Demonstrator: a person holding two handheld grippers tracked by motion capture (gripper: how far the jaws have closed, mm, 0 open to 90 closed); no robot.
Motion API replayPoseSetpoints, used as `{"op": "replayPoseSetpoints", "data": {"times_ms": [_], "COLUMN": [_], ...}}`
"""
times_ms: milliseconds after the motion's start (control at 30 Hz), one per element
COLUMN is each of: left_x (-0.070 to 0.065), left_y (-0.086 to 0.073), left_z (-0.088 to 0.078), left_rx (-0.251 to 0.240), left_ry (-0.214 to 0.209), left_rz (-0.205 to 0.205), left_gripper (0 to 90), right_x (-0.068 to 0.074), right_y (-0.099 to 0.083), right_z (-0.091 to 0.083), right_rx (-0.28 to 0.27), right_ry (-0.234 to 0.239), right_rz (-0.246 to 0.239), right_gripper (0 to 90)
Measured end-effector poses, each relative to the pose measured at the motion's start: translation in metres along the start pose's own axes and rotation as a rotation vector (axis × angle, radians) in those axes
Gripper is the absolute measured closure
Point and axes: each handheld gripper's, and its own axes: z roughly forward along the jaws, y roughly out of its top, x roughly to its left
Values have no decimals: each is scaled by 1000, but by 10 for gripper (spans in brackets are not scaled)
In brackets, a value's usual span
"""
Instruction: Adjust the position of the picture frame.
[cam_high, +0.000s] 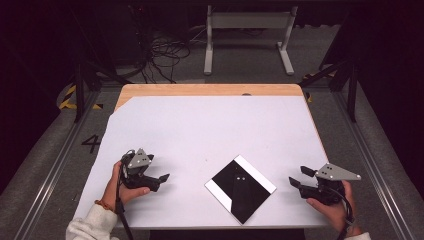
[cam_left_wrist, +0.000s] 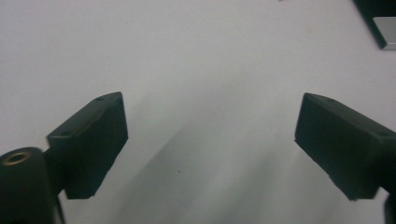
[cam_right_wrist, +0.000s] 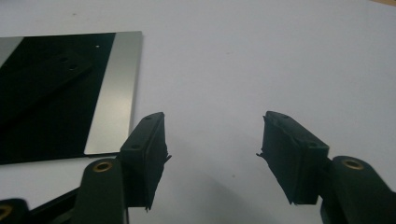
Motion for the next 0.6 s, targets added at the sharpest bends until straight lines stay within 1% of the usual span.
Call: {"op": "replayPoseSetpoints", "data": {"times_ms": [33, 67, 100, 133, 167, 200, 233, 300, 333, 400, 433, 467, 500, 533, 567, 600], "left_x": [-3, -3, -4, -6, -8, -9, -11, -16, -19, -25, -25, -31, -31, -36, -36, -39], "left_y": [1, 1, 2, 2, 2, 2, 3, 4, 5, 7, 7, 9, 9, 10, 10, 11], "left_z": [-1, -1, 0, 0, 0, 1, 2, 5, 6, 7, 7, 9, 9, 11, 11, 12], "left_rx": [-2, -14, -23, -32, -39, -44, -44, -30, -24, -23, -23, -21, -21, -18, -18, -14], "left_ry": [-10, -7, -19, -11, -10, -20, -31, -50, -54, -76, -76, -103, -103, -152, -152, -159], "left_rz": [1, 5, 9, 12, 26, 28, 23, 44, 67, 85, 85, 101, 101, 96, 96, 102], "left_gripper": [106, 101, 107, 109, 131, 154, 162, 192, 201, 306, 367, 439, 463, 530, 594, 594], "right_x": [0, 1, 3, 4, 6, 8, 10, 14, 15, 18, 19, 21, 23, 25, 28, 28], "right_y": [0, 0, 0, 1, 1, 1, 1, 2, 2, 2, 3, 4, 4, 3, 2, 2], "right_z": [0, 0, 0, 1, 1, 2, 3, 4, 4, 3, 3, 2, 2, 2, 2, 2], "right_rx": [0, 4, 6, 11, 17, 26, 31, 45, 47, 54, 56, 59, 64, 65, 70, 70], "right_ry": [9, 29, 43, 51, 53, 62, 67, 75, 87, 102, 117, 127, 135, 154, 165, 165], "right_rz": [1, -4, -8, -17, -25, -34, -43, -55, -60, -67, -66, -68, -70, -64, -64, -64], "right_gripper": [474, 477, 493, 515, 535, 547, 576, 612, 626, 675, 697, 734, 777, 817, 858, 858]}}
